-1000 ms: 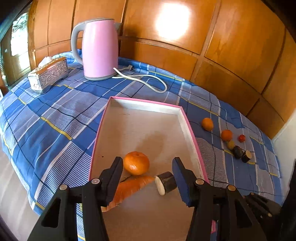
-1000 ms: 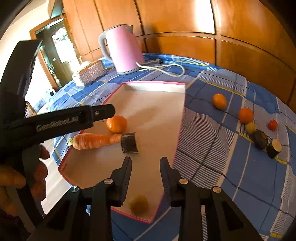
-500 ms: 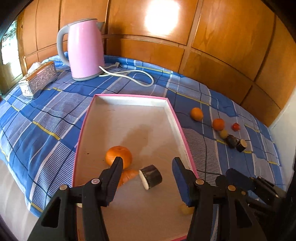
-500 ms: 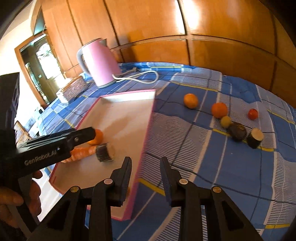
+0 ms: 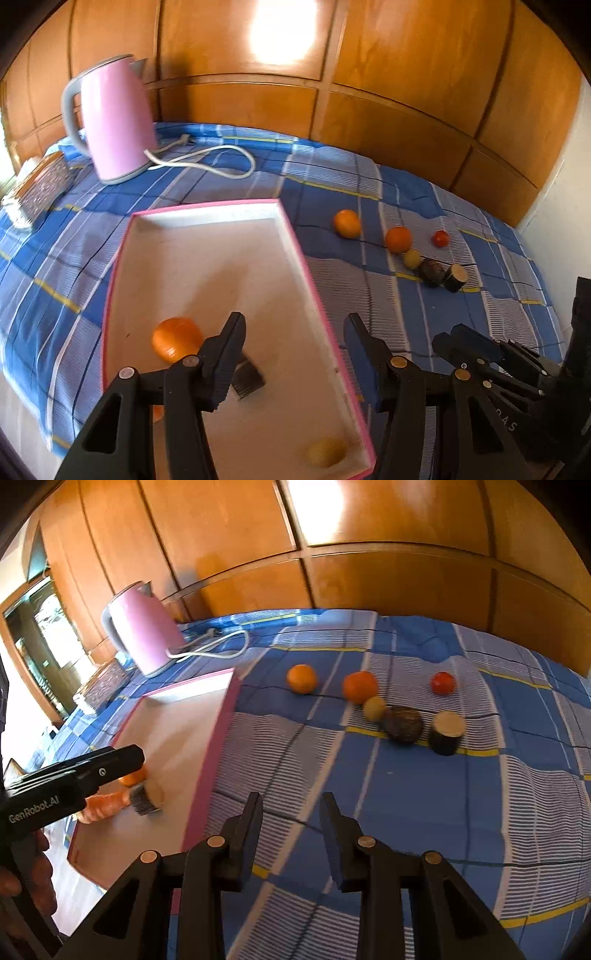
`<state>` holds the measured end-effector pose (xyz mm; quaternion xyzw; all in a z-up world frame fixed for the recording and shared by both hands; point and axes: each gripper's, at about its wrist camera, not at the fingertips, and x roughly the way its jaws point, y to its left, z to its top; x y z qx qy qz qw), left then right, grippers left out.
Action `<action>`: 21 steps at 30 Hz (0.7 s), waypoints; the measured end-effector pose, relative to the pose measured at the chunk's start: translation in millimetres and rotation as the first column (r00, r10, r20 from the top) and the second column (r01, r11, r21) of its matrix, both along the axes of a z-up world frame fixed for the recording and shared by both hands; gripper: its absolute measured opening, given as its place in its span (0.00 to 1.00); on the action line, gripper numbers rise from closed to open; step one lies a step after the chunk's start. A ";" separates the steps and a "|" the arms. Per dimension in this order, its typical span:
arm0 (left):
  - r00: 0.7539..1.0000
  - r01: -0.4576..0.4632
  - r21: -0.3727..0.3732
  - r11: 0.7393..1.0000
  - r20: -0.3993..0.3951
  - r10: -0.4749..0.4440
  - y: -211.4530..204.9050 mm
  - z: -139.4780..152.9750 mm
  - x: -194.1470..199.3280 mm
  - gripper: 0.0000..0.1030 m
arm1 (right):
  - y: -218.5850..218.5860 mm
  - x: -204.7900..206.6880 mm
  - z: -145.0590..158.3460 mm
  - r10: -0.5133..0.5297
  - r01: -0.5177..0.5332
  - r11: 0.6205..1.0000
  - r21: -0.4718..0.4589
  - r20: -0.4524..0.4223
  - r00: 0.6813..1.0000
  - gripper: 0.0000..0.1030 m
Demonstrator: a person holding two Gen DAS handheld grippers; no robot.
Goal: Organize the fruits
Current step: 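Grasp another orange with the left tool while the right tool grasps the red tomato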
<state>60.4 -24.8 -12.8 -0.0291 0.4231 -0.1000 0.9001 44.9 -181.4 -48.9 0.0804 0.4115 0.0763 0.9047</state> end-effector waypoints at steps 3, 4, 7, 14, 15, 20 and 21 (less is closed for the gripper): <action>0.999 0.030 -0.013 0.999 -0.012 -0.030 -12.8 1.4 11.3 0.54 | -9.3 1.0 -0.3 -0.023 0.023 1.000 0.002 0.000 1.000 0.31; 0.999 0.035 -0.011 0.999 -0.013 -0.035 -15.9 1.2 14.0 0.54 | -11.8 1.5 -0.5 -0.030 0.030 1.000 0.000 0.000 1.000 0.31; 0.998 0.058 -0.010 0.998 -0.019 -0.058 -27.4 0.5 24.2 0.54 | -20.7 3.3 -1.4 -0.051 0.051 0.999 -0.002 -0.002 0.999 0.31; 0.995 0.088 -0.011 0.996 -0.044 -0.088 -50.1 -5.5 52.7 0.54 | -45.7 12.2 -2.5 -0.112 0.112 0.994 -0.003 -0.007 0.994 0.31; 0.995 0.089 -0.008 0.996 -0.048 -0.089 -53.0 -6.7 57.0 0.54 | -48.2 13.8 -2.4 -0.117 0.117 0.993 -0.004 -0.007 0.993 0.31; 0.993 0.094 -0.011 0.996 -0.065 -0.094 -64.3 -13.3 75.1 0.54 | -61.9 24.3 -1.6 -0.139 0.139 0.990 -0.013 -0.004 0.990 0.31; 0.993 0.095 -0.015 0.995 -0.068 -0.096 -67.0 -14.6 80.0 0.54 | -64.5 27.0 -1.3 -0.144 0.143 0.990 -0.013 -0.004 0.990 0.31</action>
